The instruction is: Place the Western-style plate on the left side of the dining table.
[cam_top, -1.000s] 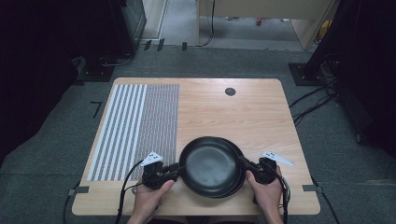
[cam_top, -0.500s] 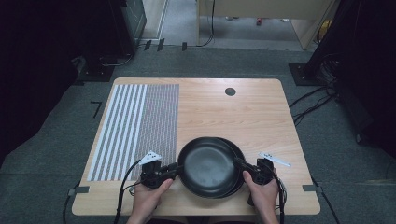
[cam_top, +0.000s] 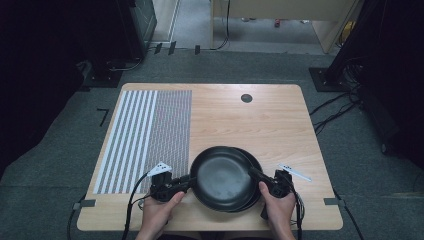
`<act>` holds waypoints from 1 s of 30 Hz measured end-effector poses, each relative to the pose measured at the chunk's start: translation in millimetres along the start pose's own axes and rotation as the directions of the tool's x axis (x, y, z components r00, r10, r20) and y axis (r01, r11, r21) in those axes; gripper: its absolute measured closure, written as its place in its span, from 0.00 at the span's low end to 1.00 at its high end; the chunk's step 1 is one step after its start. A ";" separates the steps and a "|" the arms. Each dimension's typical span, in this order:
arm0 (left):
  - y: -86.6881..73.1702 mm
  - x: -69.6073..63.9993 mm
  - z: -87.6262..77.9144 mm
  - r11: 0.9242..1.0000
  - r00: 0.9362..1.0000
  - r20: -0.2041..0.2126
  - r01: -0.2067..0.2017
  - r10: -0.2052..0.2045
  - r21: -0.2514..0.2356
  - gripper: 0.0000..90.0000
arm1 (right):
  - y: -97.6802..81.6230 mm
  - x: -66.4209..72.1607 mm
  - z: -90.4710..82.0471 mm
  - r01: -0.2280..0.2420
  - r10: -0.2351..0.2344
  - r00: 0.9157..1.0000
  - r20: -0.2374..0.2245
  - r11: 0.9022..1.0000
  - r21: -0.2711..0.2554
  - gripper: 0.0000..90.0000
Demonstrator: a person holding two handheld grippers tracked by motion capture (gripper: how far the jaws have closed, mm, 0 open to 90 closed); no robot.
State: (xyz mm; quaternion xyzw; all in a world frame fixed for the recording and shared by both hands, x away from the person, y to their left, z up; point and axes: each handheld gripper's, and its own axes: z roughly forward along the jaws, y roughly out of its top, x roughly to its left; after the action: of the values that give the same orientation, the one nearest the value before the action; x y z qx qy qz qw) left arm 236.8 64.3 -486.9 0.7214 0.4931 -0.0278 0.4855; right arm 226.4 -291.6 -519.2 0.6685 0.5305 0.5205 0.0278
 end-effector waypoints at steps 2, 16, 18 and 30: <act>0.2 1.8 -0.2 1.000 1.000 0.017 0.019 -0.019 0.001 0.75 | 0.1 -3.1 -0.4 -0.043 0.043 0.999 -0.022 0.999 0.000 0.92; 1.0 3.4 -5.9 0.998 0.998 0.040 0.055 -0.054 -0.020 0.80 | 0.2 -3.7 -7.1 -0.114 0.109 0.988 -0.108 0.993 -0.041 0.95; 1.9 3.7 -7.1 0.998 0.998 0.042 0.055 -0.054 -0.022 0.81 | -0.4 -2.5 -7.6 -0.118 0.113 0.987 -0.110 0.992 -0.038 0.95; 2.5 4.1 -9.3 0.998 0.997 0.046 0.066 -0.065 -0.018 0.82 | -0.9 3.0 -10.6 -0.113 0.108 0.988 -0.107 0.993 -0.037 0.95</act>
State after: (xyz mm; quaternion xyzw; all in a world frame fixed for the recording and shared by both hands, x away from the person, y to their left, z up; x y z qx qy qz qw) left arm 236.6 73.8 -482.4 0.6991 0.5055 -0.0553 0.5026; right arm 217.8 -294.5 -512.9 0.6679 0.4818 0.5671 -0.0146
